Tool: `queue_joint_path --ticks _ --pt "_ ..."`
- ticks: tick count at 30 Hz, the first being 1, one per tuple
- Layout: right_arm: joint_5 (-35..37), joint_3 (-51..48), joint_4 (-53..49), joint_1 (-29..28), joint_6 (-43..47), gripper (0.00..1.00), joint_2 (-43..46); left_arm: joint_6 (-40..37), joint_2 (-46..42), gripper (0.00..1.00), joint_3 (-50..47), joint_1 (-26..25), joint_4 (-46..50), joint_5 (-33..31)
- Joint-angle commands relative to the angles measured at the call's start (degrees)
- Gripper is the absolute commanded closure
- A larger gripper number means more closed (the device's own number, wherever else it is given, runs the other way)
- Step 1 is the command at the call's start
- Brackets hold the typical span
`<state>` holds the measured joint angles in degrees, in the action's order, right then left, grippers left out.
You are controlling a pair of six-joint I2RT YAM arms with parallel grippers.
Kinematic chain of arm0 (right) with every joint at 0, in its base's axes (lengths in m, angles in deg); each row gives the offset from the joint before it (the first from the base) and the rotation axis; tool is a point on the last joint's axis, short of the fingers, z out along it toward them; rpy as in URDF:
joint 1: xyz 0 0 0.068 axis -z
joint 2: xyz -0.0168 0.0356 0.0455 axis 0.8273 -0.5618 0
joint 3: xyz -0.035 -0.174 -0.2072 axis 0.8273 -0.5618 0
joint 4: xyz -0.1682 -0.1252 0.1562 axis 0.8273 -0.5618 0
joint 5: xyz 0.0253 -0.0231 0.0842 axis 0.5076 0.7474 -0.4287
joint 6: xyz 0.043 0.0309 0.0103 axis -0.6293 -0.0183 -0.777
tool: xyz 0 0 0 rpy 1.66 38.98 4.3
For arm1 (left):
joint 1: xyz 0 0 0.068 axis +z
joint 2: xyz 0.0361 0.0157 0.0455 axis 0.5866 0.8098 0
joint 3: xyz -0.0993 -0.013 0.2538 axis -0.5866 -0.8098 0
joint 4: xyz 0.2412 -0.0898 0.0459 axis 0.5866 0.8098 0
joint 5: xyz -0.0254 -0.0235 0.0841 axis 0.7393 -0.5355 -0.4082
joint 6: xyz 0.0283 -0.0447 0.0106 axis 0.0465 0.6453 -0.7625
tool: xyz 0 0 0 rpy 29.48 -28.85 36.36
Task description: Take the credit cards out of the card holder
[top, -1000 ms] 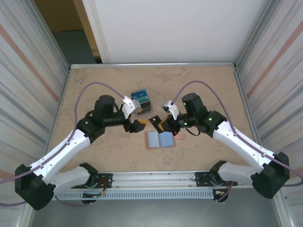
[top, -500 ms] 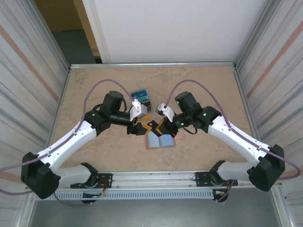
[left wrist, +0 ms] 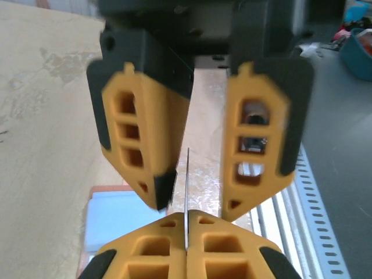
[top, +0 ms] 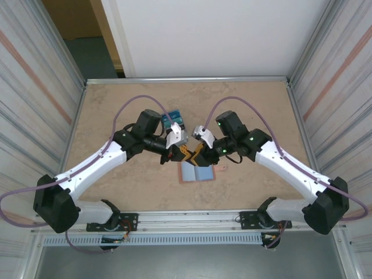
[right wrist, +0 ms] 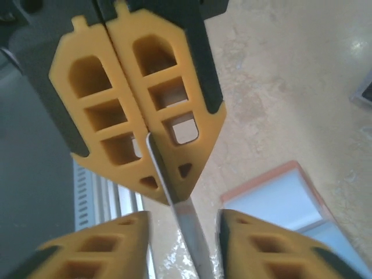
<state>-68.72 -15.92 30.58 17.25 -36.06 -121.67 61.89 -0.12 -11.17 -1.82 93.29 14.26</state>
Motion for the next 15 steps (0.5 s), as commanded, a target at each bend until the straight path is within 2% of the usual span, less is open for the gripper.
queue_joint_path --ticks 1,4,7,11,15 --pt "-3.5 -2.64 4.86 3.8 -3.67 0.52 3.94 2.67 -3.57 1.0 -1.83 -0.06 -3.38 -4.22" --pt "-4.88 -5.73 9.68 6.34 -8.36 0.39 7.21 9.17 -7.92 1.0 -6.41 -0.1 -11.04 -8.84" --pt "-3.81 -9.75 16.64 6.66 -13.67 0.31 11.06 18.31 -13.16 1.0 -12.38 -0.06 -20.93 -12.78" --pt "-2.26 -15.71 28.09 6.67 -22.19 0.26 15.46 30.37 -19.53 1.0 -20.71 -0.06 -35.07 -17.45" --pt "-4.55 -21.35 42.36 6.66 -30.88 0.25 16.41 40.86 -23.93 1.0 -27.6 -0.06 -46.73 -21.09"
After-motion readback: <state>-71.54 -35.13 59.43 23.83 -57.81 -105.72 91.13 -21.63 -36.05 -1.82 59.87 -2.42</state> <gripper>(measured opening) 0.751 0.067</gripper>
